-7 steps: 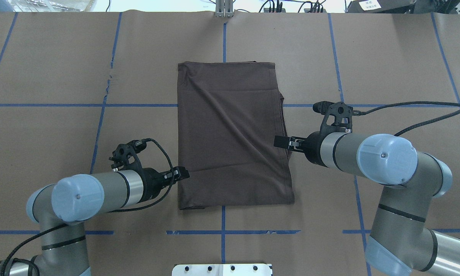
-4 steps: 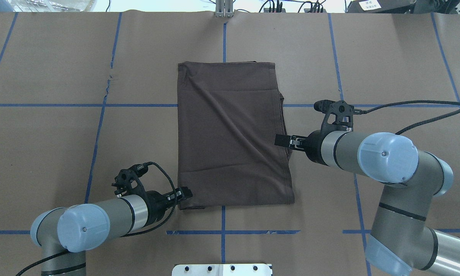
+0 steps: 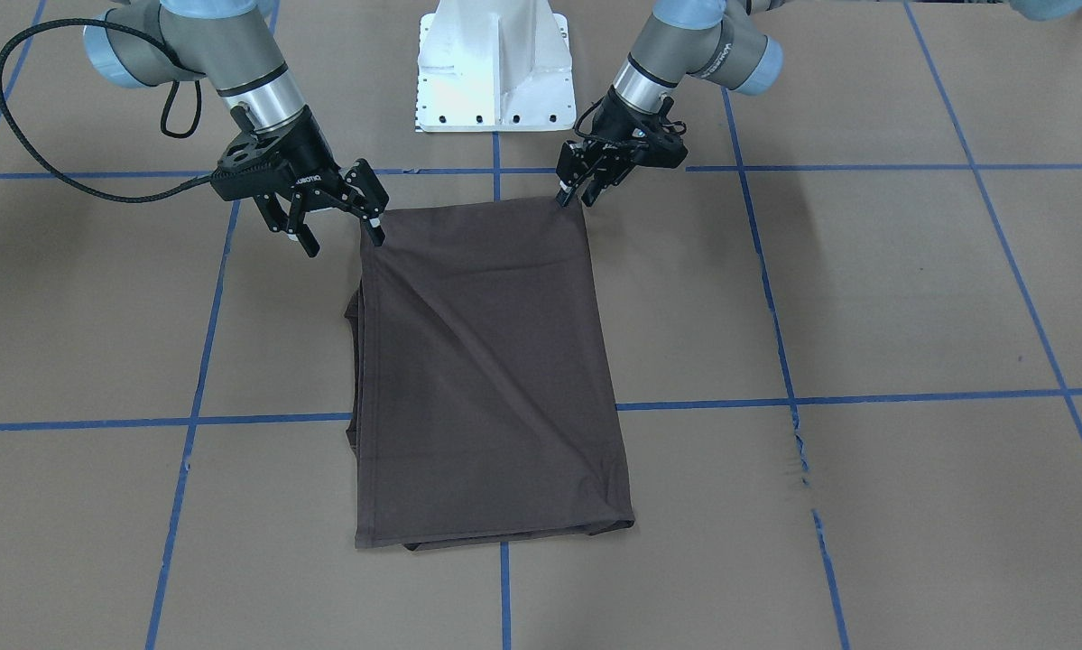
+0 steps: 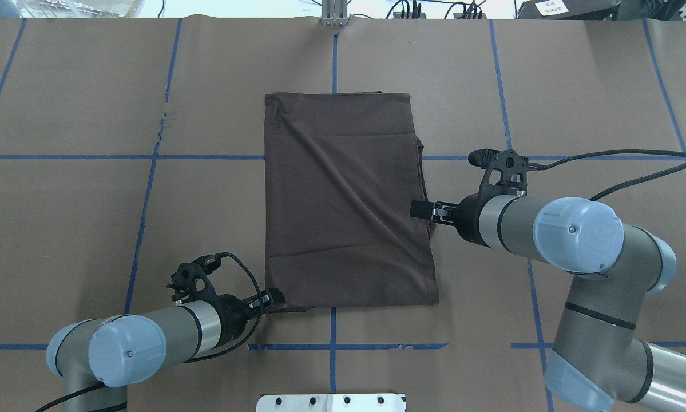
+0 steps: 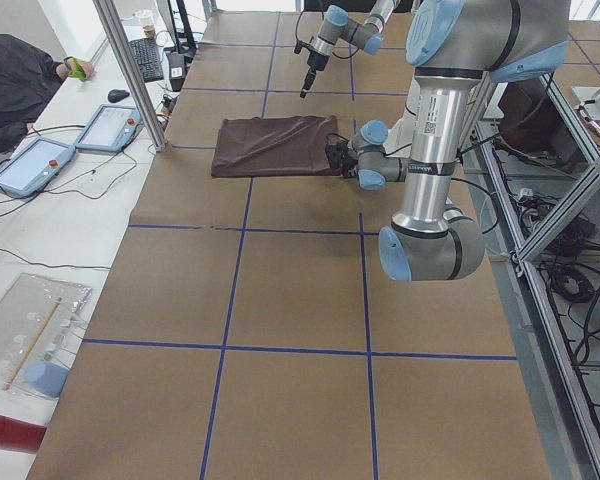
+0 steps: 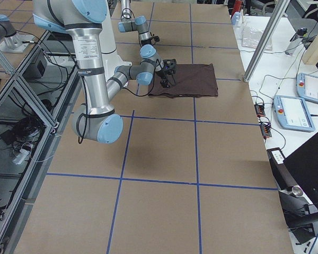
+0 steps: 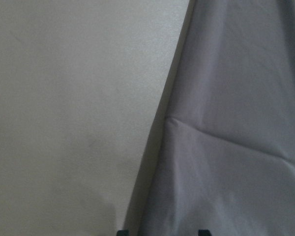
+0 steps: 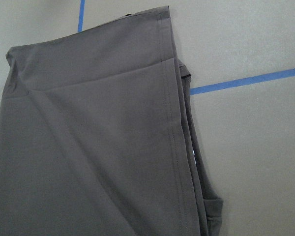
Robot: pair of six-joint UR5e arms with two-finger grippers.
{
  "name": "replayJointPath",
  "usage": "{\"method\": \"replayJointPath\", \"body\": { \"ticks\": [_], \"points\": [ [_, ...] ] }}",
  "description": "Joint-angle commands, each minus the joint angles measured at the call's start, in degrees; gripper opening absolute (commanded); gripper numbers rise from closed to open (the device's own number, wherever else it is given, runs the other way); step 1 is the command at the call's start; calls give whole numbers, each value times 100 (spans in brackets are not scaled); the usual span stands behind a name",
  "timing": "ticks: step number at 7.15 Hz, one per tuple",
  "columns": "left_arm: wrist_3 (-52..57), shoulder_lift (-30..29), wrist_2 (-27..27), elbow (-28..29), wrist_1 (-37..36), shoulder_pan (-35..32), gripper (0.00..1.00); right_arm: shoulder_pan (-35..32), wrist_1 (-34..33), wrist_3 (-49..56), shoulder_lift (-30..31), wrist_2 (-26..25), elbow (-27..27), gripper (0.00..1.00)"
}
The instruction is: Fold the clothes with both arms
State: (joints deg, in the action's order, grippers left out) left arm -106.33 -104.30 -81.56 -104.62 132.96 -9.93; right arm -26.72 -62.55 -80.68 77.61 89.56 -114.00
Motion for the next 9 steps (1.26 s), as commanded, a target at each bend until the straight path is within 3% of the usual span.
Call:
{"method": "replayJointPath", "body": {
  "ticks": [1,6,8,9],
  "points": [
    [7,-3,0,12,2,35,57,0,-3,0,0,0,1,100],
    [7,-73,0,56,-7,184,53,0,-3,0,0,0,1,100],
    [7,-73,0,56,-7,184,32,0,-3,0,0,0,1,100],
    [16,-82,0,39,-7,175,38,0,-3,0,0,0,1,100]
  ]
}}
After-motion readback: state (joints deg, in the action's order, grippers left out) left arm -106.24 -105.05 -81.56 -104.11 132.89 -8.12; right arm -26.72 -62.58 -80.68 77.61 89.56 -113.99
